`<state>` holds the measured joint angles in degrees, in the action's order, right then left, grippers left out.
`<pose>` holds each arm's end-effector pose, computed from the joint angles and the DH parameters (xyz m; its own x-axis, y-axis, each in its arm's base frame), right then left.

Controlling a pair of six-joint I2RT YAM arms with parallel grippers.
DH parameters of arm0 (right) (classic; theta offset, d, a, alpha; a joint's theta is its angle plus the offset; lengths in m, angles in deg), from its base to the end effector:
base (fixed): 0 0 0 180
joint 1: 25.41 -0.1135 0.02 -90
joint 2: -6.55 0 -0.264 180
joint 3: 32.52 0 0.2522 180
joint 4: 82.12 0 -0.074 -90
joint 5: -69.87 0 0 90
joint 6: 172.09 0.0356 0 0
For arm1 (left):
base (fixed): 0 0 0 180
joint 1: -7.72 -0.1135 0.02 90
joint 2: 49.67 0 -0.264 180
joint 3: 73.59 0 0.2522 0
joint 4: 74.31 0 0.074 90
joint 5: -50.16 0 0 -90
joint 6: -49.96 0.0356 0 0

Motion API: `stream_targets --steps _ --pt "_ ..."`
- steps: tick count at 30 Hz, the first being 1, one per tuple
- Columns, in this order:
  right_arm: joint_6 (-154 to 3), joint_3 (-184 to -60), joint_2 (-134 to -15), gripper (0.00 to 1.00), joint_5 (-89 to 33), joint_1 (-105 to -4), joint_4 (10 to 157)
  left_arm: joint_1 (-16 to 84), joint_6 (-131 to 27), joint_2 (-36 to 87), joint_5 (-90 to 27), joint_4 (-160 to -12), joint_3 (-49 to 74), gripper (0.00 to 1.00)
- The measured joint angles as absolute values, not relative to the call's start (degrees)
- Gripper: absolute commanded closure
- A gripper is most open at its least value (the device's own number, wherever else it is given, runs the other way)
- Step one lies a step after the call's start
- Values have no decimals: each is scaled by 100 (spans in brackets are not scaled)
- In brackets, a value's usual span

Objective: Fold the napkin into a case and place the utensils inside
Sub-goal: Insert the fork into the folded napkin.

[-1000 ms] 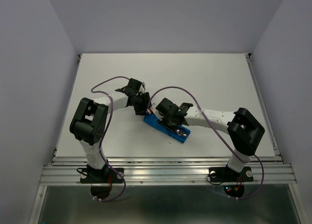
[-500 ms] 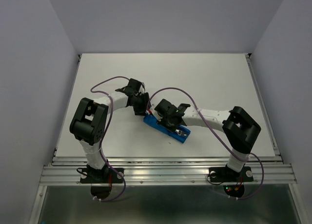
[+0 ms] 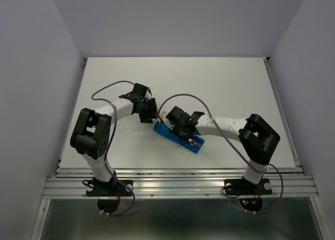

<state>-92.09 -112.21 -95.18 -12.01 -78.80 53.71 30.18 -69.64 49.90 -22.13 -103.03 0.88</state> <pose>0.2137 0.2792 0.1774 -0.4053 -0.8338 -0.3748 -0.8439 0.4989 -0.1973 0.3248 -0.1460 0.1797 -0.9103 -0.1328 -0.3920 0.0923 0.8581 -0.5051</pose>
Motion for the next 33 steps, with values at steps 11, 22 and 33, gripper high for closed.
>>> stream_targets --steps 11,22,33 --pt "-9082 -11223 -9518 96 -1330 -7954 5369 2972 -6949 4885 -2193 -10207 -318 43" --pt "-8802 -11593 -9518 96 -1719 -7956 5071 2972 -6973 4809 -2112 -9973 -485 43" --pt "-8525 -11643 -9733 96 -1997 -7956 4988 2972 -6975 4809 -2073 -9938 -498 43"
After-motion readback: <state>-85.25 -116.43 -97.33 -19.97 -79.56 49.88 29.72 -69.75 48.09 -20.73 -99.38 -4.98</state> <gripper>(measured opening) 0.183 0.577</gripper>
